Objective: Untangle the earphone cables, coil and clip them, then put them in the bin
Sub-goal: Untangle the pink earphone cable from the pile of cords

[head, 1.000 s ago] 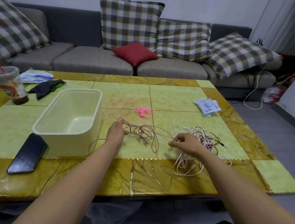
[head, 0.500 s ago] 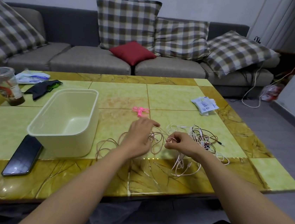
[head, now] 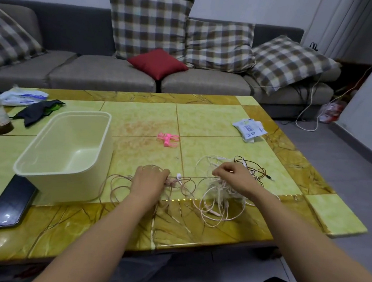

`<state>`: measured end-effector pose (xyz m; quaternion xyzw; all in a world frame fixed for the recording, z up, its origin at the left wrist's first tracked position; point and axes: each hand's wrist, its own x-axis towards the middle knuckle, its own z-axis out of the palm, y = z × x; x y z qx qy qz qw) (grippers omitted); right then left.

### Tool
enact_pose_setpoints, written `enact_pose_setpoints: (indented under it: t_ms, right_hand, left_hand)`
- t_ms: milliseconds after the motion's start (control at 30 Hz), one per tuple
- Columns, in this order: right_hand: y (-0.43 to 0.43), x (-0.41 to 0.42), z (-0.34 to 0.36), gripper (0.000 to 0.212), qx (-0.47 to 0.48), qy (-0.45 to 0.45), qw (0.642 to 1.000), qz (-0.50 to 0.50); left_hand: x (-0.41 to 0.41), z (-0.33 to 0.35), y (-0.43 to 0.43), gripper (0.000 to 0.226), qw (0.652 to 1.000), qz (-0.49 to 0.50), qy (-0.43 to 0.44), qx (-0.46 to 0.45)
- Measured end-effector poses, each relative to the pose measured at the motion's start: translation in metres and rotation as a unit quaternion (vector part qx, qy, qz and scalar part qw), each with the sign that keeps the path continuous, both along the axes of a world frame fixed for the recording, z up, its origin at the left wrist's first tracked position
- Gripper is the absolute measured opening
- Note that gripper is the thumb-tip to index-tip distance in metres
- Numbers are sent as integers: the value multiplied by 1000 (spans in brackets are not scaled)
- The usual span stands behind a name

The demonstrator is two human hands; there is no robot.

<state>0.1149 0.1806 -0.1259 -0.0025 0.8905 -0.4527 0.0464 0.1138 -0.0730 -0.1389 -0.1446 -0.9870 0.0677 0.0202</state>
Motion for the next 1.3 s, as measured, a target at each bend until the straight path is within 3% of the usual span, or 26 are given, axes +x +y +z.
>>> enact_pose_setpoints:
  t_ms: [100, 233, 333, 467, 567, 633, 733, 800, 900, 967, 1067, 1167, 1300]
  right_hand:
    - [-3, -5, -9, 10, 99, 16, 995, -28]
    - [-7, -5, -9, 13, 110, 40, 991, -62]
    - [-14, -7, -6, 9, 87, 62, 992, -72]
    - [-30, -12, -4, 17, 86, 81, 992, -42]
    - [-46, -11, -6, 19, 138, 136, 981, -5]
    - [-58, -6, -4, 13, 114, 175, 977, 45]
    - [-75, 1, -1, 7, 105, 133, 974, 149]
    - [-80, 0, -4, 6, 177, 93, 962, 184]
    - [-73, -5, -14, 12, 303, 34, 938, 166]
    - [-63, -6, -21, 16, 333, 30, 932, 136]
    - [-50, -8, -24, 11, 310, 50, 942, 120]
    - [-39, -4, -23, 4, 202, 25, 972, 115]
    - [-22, -2, -20, 22, 95, 38, 995, 0]
  left_hand:
    - [0, 10, 3, 40, 998, -7, 52, -32]
    - [0, 9, 2, 30, 997, 23, 55, -45]
    - [2, 4, -1, 51, 998, 52, 30, -11]
    - [2, 2, -6, 70, 995, 94, 4, -16]
    - [0, 2, -9, 71, 994, 111, -25, -6]
    - [-2, 1, -8, 68, 993, 112, -24, -1]
    - [-3, -5, -8, 65, 994, 112, -9, -6]
    - [-4, -8, -10, 61, 994, 112, -8, -8]
    - [-5, -11, -15, 52, 993, 114, -4, 1]
    - [-7, -12, -20, 52, 994, 109, 3, 1]
    - [-9, -14, -23, 52, 994, 109, 18, 3]
    - [-10, -14, -25, 53, 993, 118, 26, -1]
    - [-7, -16, -30, 55, 992, 124, 24, -19]
